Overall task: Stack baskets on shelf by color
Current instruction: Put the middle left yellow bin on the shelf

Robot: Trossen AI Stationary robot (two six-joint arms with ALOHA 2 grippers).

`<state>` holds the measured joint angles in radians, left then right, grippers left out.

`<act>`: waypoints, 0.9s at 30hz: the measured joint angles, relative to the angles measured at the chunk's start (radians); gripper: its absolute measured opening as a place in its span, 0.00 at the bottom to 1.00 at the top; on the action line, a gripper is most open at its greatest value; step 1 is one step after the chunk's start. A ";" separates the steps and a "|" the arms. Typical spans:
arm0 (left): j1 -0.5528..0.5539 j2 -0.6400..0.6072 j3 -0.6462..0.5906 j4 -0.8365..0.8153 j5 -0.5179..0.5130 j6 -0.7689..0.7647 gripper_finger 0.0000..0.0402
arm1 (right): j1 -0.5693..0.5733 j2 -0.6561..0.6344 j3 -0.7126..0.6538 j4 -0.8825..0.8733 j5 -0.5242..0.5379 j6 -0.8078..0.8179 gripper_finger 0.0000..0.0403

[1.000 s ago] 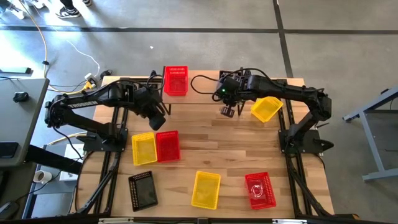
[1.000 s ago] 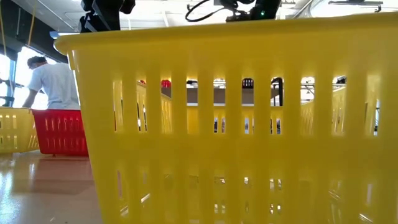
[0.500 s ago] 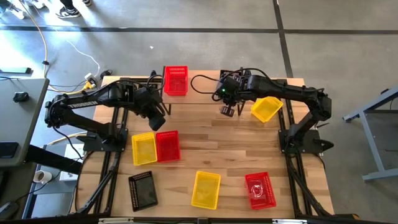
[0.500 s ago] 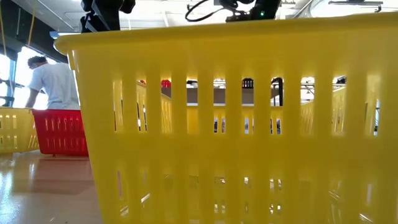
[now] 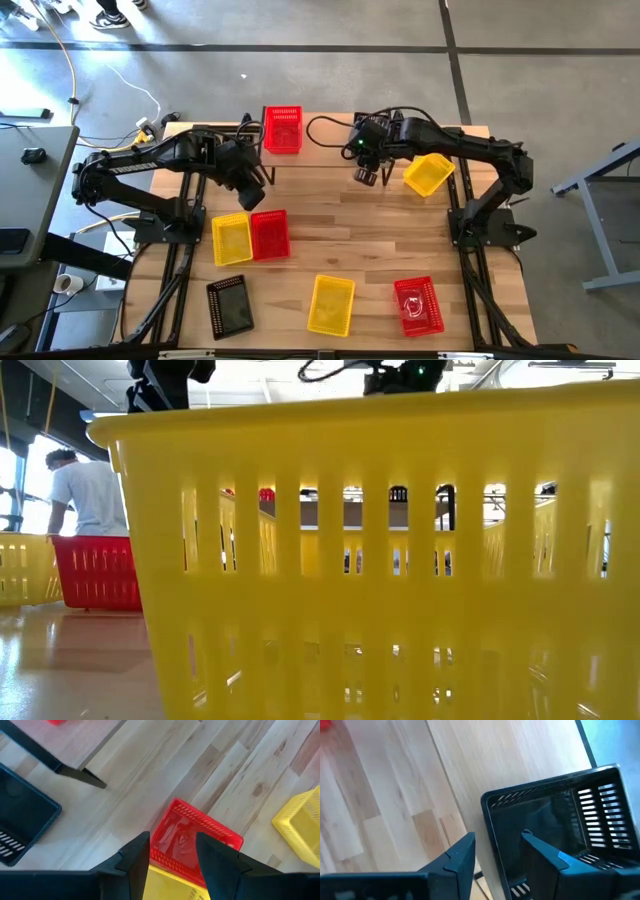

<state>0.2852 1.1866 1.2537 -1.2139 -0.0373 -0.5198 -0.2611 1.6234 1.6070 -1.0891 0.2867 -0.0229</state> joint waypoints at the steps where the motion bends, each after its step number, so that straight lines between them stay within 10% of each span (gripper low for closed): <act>1: 0.000 0.000 0.000 -0.011 0.000 0.000 0.37 | 0.000 0.000 0.015 -0.013 -0.001 0.006 0.35; 11: -0.061 0.000 0.000 -0.175 0.007 -0.123 0.37 | 0.000 0.000 0.132 -0.121 -0.036 0.075 0.35; 27: -0.427 -0.002 -0.137 -0.212 -0.035 -0.792 0.37 | 0.029 0.000 0.215 -0.146 -0.060 0.035 0.35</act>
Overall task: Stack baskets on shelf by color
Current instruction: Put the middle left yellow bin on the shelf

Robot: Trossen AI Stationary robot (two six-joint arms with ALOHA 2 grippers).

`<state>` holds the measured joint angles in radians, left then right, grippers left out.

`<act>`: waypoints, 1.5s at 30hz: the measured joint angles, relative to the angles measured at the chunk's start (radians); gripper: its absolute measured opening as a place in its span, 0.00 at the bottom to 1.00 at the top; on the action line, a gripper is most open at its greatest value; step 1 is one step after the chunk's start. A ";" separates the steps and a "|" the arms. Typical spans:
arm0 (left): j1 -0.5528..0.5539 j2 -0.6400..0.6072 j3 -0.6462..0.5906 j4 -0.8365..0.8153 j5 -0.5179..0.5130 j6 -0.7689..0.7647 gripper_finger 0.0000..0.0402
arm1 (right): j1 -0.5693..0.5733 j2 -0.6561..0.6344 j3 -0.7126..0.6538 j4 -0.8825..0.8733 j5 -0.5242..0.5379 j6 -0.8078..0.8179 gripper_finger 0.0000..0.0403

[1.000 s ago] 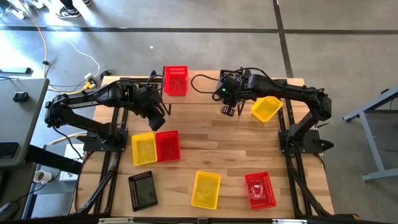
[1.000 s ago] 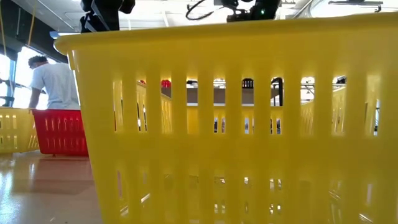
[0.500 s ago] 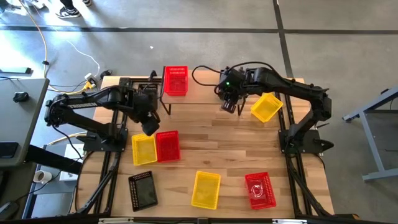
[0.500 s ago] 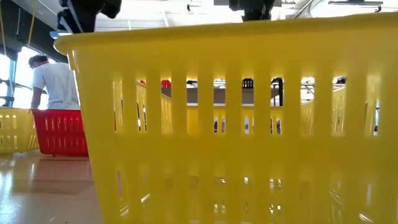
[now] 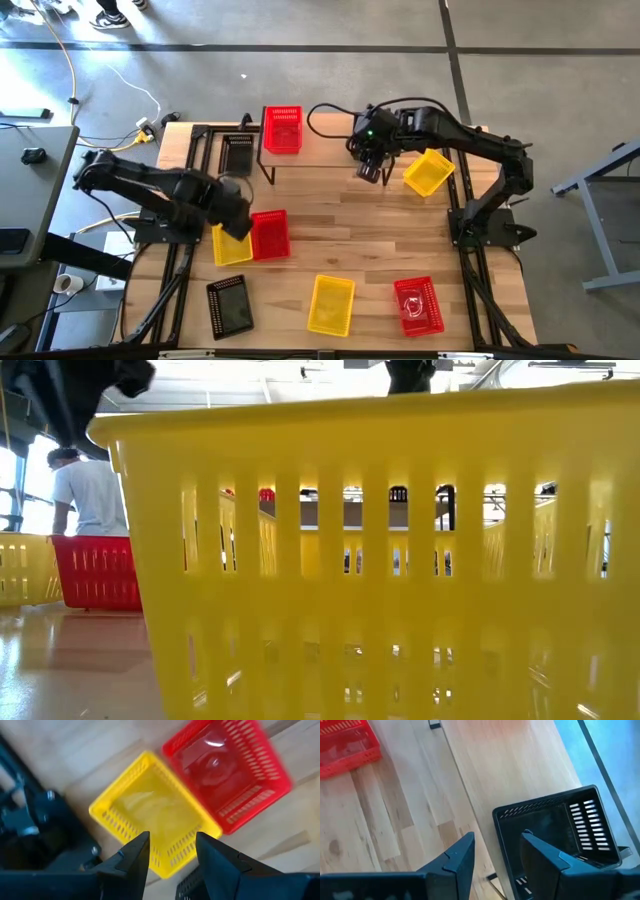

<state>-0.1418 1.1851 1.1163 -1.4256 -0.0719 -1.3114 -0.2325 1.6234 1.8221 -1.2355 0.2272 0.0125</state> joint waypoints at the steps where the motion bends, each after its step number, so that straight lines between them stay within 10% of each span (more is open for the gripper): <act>1: -0.025 0.000 -0.013 0.000 0.000 -0.041 0.37 | 0.000 0.000 0.000 -0.002 0.000 -0.006 0.35; 21: -0.348 0.000 -0.277 0.138 0.008 -0.667 0.37 | 0.000 0.000 0.000 -0.003 0.000 -0.020 0.35; 45: -0.359 0.072 -0.456 0.306 0.038 -0.781 0.30 | 0.000 0.000 0.000 -0.003 -0.001 -0.013 0.35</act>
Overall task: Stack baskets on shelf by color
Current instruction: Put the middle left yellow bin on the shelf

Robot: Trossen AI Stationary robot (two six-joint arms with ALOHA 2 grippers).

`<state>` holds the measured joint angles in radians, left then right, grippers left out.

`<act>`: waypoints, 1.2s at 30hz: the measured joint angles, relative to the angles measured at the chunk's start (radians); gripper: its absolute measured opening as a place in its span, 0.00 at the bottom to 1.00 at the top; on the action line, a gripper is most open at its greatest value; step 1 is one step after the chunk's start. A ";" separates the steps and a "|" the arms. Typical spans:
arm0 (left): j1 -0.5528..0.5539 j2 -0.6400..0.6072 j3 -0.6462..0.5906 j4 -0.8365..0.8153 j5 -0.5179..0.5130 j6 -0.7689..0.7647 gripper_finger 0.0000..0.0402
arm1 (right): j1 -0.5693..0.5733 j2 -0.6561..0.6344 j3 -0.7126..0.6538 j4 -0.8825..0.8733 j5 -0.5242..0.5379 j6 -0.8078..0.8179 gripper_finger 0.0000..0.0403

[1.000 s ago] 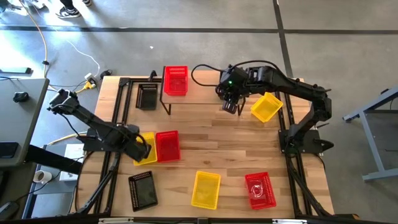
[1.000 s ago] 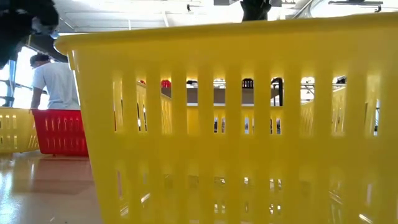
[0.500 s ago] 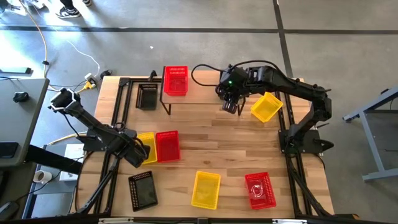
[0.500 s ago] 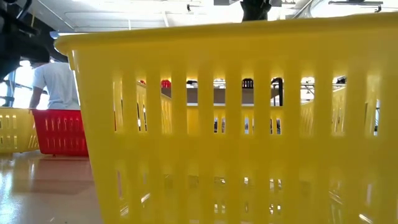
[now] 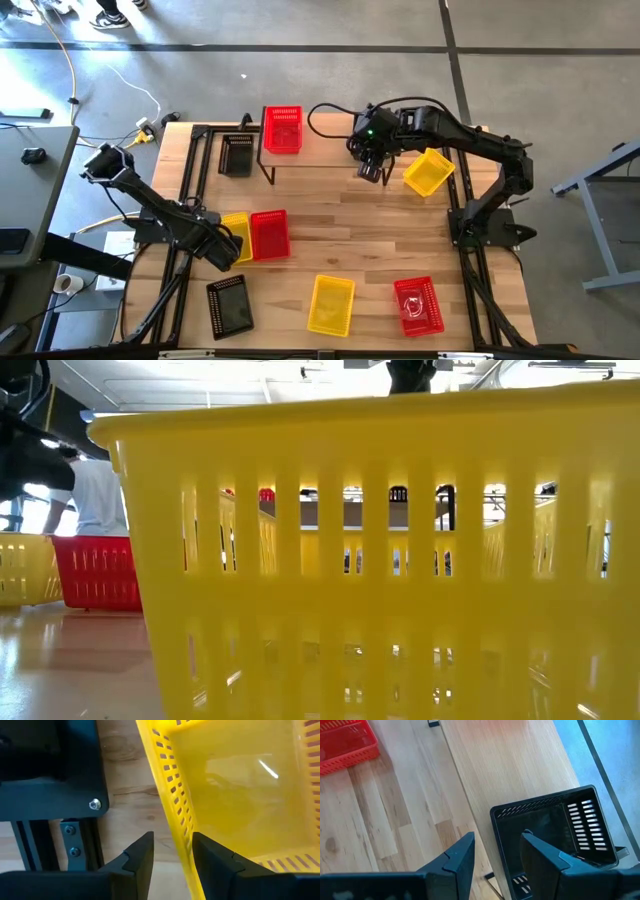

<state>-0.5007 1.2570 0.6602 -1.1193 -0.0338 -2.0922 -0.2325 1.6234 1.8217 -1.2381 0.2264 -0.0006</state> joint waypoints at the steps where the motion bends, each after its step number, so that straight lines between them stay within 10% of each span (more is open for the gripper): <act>1: 0.000 0.004 -0.003 0.008 0.000 0.000 0.29 | 0.000 0.000 0.000 0.000 0.000 -0.001 0.35; 16: 0.000 0.008 -0.011 0.015 -0.002 -0.011 0.02 | 0.000 0.000 0.000 -0.018 -0.002 -0.007 0.35; 36: 0.000 -0.069 0.226 -0.346 -0.077 -0.071 0.01 | 0.018 0.000 -0.001 -0.021 -0.087 -0.053 0.35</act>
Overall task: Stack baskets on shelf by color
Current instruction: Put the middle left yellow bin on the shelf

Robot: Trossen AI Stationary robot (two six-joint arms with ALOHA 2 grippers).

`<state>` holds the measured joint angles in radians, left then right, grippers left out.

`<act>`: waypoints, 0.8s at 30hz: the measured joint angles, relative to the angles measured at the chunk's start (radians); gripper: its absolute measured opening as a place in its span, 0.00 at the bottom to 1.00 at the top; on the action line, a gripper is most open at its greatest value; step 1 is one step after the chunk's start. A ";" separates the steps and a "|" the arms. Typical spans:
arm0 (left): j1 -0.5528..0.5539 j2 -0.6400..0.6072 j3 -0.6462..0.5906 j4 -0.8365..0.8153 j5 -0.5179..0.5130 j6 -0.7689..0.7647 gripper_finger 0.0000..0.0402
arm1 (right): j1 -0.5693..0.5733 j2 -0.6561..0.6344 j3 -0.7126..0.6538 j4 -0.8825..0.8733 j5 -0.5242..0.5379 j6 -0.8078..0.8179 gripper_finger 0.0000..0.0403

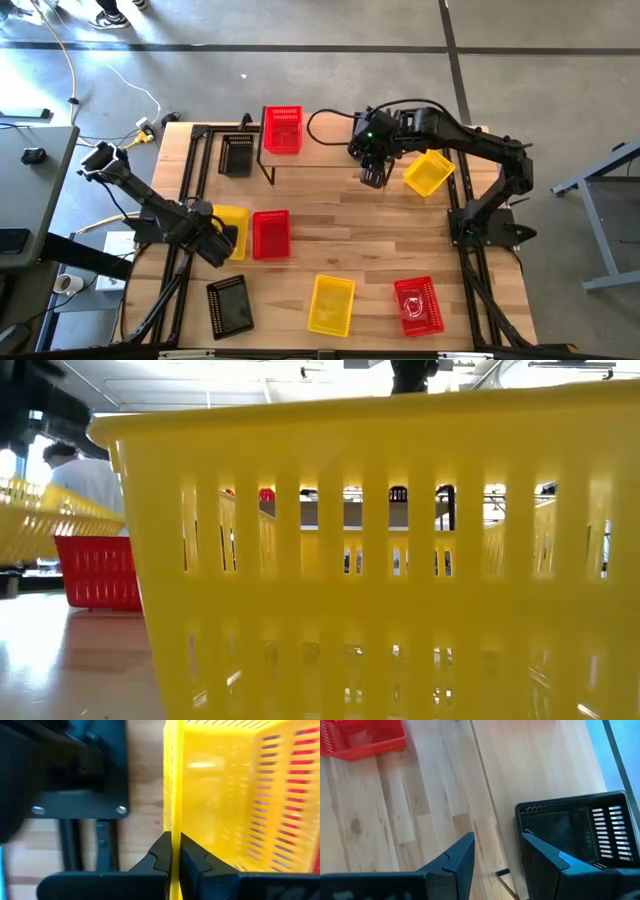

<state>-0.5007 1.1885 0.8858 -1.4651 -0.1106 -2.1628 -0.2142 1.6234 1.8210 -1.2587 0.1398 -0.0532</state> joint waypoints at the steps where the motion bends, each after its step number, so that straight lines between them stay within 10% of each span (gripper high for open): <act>1: 0.000 0.000 0.030 -0.039 -0.009 0.000 0.01 | 0.005 0.000 0.000 0.001 0.002 0.000 0.35; 24: 0.203 0.014 0.237 0.030 -0.267 0.240 0.01 | 0.224 0.001 -0.005 0.347 -0.151 -0.287 0.35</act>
<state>-0.2974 1.2020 1.1229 -1.4356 -0.3780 -1.9223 0.0094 1.6243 1.8164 -0.9114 -0.0116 -0.3401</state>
